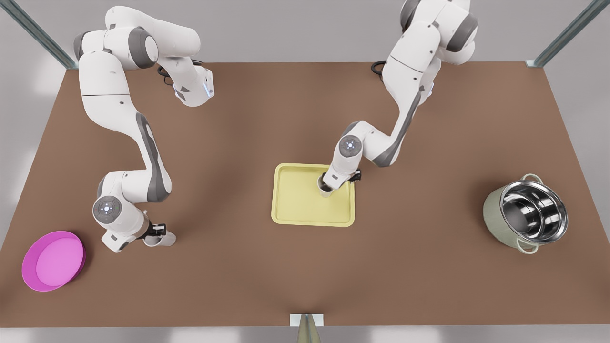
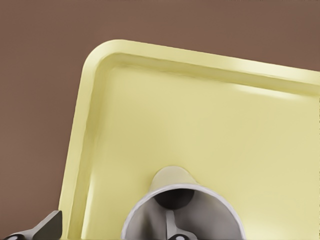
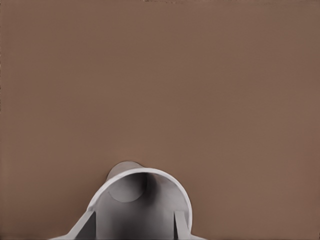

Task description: Use the left arm to pick up the white IKEA cup from the tray and place it on the middle-left position; use the right arm to pick up the white IKEA cup from the tray and place it on the middle-right position

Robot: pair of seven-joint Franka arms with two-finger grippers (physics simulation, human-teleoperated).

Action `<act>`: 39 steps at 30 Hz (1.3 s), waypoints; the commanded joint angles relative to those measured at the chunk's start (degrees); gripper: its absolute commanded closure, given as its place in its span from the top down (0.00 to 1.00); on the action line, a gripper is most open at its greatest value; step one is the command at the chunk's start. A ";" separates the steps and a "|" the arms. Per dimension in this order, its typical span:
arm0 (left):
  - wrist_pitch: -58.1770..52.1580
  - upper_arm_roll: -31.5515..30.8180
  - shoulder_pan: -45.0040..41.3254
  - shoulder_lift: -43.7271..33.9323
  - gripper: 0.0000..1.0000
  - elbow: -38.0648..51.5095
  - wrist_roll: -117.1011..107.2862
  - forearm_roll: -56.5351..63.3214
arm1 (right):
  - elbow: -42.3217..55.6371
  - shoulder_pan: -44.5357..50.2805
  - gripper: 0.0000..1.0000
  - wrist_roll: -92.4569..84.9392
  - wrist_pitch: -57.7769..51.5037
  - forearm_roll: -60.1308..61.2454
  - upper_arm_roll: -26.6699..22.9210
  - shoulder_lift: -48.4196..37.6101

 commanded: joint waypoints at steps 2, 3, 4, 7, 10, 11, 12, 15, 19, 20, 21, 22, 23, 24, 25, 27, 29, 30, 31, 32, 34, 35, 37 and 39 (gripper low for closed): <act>5.28 0.03 -0.05 0.30 0.85 0.07 -11.23 0.27 | 0.04 -0.03 0.68 -14.19 0.10 0.36 -0.04 -0.08; 4.84 0.03 -0.05 -0.31 0.57 0.16 -11.23 0.27 | 0.04 -0.03 0.72 -14.19 0.02 0.36 -0.04 -0.17; 4.84 0.03 -0.05 -0.23 0.42 0.33 -11.23 0.27 | 0.92 -0.30 0.74 -14.19 -0.16 0.27 -0.04 -0.26; 5.36 0.03 0.03 0.21 0.31 0.69 -11.14 0.09 | 1.00 -0.91 0.76 -14.10 -1.65 1.41 0.04 -2.19; 7.03 0.03 0.03 0.92 0.26 0.69 -11.31 -0.44 | 2.67 -0.83 0.94 -12.53 -11.84 4.67 0.31 -10.45; 6.95 0.03 0.12 0.92 0.21 0.77 -11.31 -0.44 | 10.48 -0.39 0.99 -10.51 -23.87 4.75 0.48 -11.42; 6.86 0.03 0.12 0.74 0.21 0.86 -11.40 -0.44 | 17.34 -0.12 1.00 -7.34 -33.46 4.32 0.92 -11.42; 5.54 0.38 0.38 -1.19 0.19 1.21 -11.14 -0.35 | 20.34 -0.30 1.00 -6.63 -40.33 4.14 1.63 -13.88; -3.69 3.72 1.53 -1.72 0.19 6.13 -6.57 0.18 | 19.99 -0.56 1.00 -5.41 -39.62 4.76 1.45 -13.53; -3.87 6.09 1.62 -2.25 0.19 6.22 -3.76 0.00 | 19.90 -0.56 1.00 -5.05 -39.62 4.76 1.45 -13.53; -3.87 8.90 1.62 -2.34 0.19 6.13 0.02 -0.26 | 19.90 -0.47 1.00 -5.05 -39.54 4.76 1.45 -13.44; -4.74 10.05 4.51 -2.34 0.19 6.22 5.73 -0.53 | 19.90 -0.47 1.00 -5.05 -39.62 4.76 1.45 -13.44; -5.01 10.05 7.50 -2.51 0.19 6.22 11.88 -0.70 | 19.90 -0.47 1.00 -5.05 -39.54 4.76 1.54 -13.35; -4.92 10.05 9.70 -2.42 0.20 6.22 17.59 -2.37 | 19.90 -0.47 1.00 -5.05 -39.54 4.76 1.54 -13.27; -4.83 10.05 12.51 -2.25 0.20 6.22 24.01 -3.95 | 19.90 -0.47 1.00 -5.05 -39.53 4.67 1.45 -13.09; -4.31 9.96 17.08 -1.46 0.20 7.28 31.84 -4.04 | 19.99 -0.47 1.00 -5.05 -39.53 4.67 1.45 -12.91; -3.34 9.96 17.88 0.91 0.20 10.00 33.42 -3.78 | 19.99 -0.56 1.00 -5.14 -39.62 4.67 1.45 -12.65; 0.70 9.96 17.96 2.32 0.20 10.00 33.42 -3.25 | 19.99 -0.56 1.00 -5.23 -39.62 4.67 1.45 -12.65; 3.51 9.96 18.93 3.73 0.20 10.35 33.51 -2.90 | 19.99 -0.56 1.00 -5.32 -39.62 4.75 1.45 -12.56; 5.10 10.05 19.19 5.04 0.20 11.14 35.79 -3.16 | 19.99 -0.47 1.00 -5.05 -39.62 4.58 1.45 -12.21; 7.03 10.05 19.98 6.63 0.20 11.76 36.23 -3.07 | 19.99 -0.47 1.00 -5.14 -39.62 4.58 1.45 -12.21; 8.53 10.05 20.07 7.59 0.20 11.85 36.23 -3.07 | 19.99 -0.56 1.00 -5.23 -39.62 4.67 1.45 -12.12; 8.53 10.05 20.07 7.60 0.20 12.11 36.23 -3.07 | 19.90 -0.56 1.00 -5.23 -39.62 4.67 1.45 -12.12; 8.53 10.05 20.07 7.51 1.00 12.11 36.67 -3.07 | 19.99 -0.56 1.00 -5.23 -39.62 4.67 1.45 -12.12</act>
